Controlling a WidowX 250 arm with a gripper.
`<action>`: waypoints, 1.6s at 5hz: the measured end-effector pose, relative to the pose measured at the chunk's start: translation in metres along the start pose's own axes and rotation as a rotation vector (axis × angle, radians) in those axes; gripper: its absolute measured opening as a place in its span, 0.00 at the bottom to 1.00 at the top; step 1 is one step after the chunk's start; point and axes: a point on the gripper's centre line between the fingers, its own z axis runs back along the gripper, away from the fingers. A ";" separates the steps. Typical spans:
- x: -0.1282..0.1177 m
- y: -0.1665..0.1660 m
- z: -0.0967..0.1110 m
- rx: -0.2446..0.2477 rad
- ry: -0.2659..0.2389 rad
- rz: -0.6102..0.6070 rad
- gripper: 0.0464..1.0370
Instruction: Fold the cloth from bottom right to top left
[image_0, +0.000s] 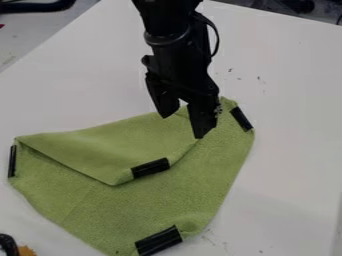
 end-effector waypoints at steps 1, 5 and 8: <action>-0.005 0.000 -0.007 -0.007 0.025 0.009 0.96; -0.083 -0.025 -0.038 0.052 0.036 0.089 0.96; -0.094 -0.051 -0.066 0.039 -0.002 0.085 0.96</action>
